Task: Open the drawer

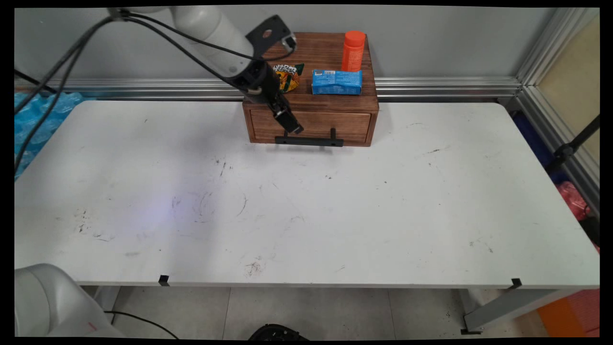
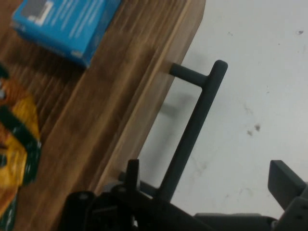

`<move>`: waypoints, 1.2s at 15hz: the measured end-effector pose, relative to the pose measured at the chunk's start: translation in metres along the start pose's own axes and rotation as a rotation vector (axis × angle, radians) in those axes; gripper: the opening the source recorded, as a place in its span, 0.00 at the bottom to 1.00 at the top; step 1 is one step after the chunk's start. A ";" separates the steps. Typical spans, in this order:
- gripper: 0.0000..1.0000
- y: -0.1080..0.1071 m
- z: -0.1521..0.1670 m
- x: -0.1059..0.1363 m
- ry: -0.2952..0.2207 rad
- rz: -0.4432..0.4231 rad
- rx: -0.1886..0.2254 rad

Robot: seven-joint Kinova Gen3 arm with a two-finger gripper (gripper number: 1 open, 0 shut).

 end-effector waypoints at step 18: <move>1.00 0.029 0.076 0.012 -0.103 0.297 -0.059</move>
